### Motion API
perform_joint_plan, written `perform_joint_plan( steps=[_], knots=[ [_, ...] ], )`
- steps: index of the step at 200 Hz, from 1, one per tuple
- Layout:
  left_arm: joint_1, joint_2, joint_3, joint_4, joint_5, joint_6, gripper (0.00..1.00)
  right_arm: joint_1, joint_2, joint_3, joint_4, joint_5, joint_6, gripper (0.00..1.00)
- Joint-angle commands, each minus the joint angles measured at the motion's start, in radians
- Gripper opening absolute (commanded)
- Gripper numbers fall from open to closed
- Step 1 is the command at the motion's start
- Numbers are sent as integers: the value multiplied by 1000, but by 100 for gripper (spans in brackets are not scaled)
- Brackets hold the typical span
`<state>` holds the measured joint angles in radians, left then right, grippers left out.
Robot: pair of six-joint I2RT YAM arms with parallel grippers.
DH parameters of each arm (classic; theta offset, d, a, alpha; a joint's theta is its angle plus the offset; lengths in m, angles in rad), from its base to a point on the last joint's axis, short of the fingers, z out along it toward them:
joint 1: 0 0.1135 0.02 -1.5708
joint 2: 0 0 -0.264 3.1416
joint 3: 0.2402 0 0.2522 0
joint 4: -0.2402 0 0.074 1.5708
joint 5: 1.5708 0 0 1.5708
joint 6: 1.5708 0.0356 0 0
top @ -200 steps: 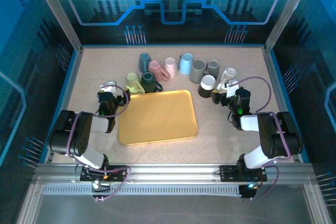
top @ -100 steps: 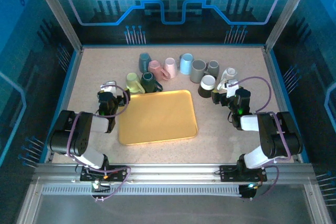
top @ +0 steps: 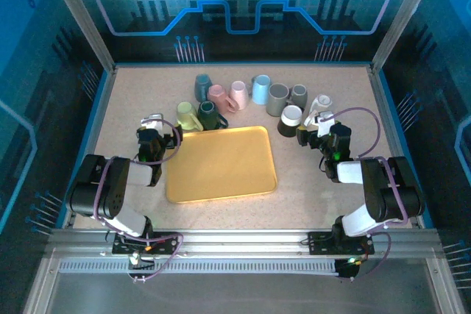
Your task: Turn the mug right side up
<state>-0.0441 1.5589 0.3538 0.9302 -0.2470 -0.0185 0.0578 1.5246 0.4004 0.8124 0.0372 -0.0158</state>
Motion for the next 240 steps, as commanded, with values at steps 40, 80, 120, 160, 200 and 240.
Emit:
perform_joint_plan(
  steps=[40, 80, 120, 160, 200, 240],
  knots=[
    [-10, -113, -17, -12, 20, 30, 99, 25, -101, -36, 36, 64, -11, 100],
    [-38, -333, -11, -196, -63, -2, 99, 94, -374, -76, -91, 132, -12, 100],
    [-164, -599, 79, -525, -86, -31, 99, 252, -657, 57, -479, 156, 125, 100],
    [-399, -739, 317, -913, -33, -101, 99, 569, -753, 299, -856, 178, 162, 100],
    [-536, -734, 614, -1481, -138, -290, 99, 742, -621, 670, -1415, 420, 314, 100],
    [-540, -571, 915, -1974, 10, -299, 99, 639, -649, 708, -1571, 239, 457, 100]
  ],
)
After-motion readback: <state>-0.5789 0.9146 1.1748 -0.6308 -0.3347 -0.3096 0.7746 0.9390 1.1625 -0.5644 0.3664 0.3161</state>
